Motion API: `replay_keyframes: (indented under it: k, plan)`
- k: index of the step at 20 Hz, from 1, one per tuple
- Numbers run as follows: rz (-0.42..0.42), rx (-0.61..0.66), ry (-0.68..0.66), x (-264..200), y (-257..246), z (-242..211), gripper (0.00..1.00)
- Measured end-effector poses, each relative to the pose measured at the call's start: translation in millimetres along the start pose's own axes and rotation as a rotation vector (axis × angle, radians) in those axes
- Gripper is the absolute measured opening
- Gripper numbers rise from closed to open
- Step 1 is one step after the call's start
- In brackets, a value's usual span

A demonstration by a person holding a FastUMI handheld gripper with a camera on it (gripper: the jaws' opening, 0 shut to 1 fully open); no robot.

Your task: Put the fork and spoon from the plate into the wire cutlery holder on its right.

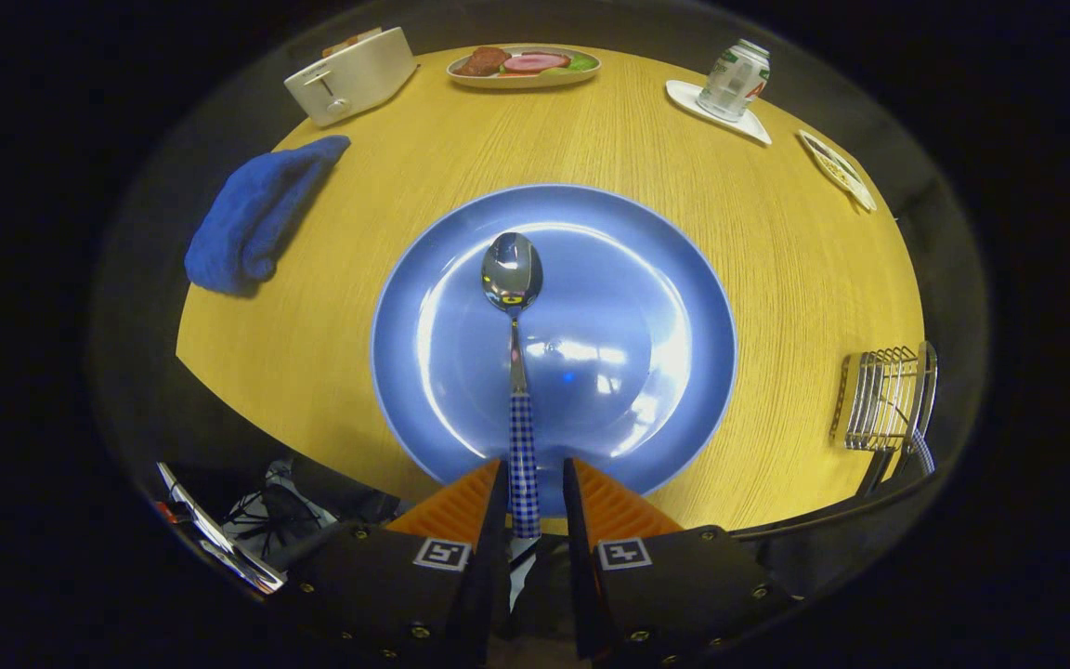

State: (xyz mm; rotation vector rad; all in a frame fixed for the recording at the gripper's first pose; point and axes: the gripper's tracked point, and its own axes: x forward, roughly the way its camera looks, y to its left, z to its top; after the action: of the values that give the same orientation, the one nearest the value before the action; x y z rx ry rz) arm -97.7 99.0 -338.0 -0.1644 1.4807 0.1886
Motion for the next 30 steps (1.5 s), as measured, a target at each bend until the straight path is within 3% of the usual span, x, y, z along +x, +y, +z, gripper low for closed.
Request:
replay_keyframes:
  k: [2, 3, 4, 16, 26, 30]
  plan:
    - [0.022, -0.018, 0.009, 23.4, 2.7, -9.1, 0.36]
    - [0.018, 0.01, -0.018, -9.7, -2.5, 6.5, 0.36]
    - [0.024, 0.001, -0.016, 6.5, 0.4, 5.5, 0.04]
    - [-0.003, -0.135, 0.062, -47.9, -34.1, -3.5, 0.04]
    - [-0.063, -0.132, 0.207, -130.7, -130.3, -60.3, 0.04]
    - [-0.131, -0.123, 0.261, -168.9, -181.7, -75.3, 0.04]
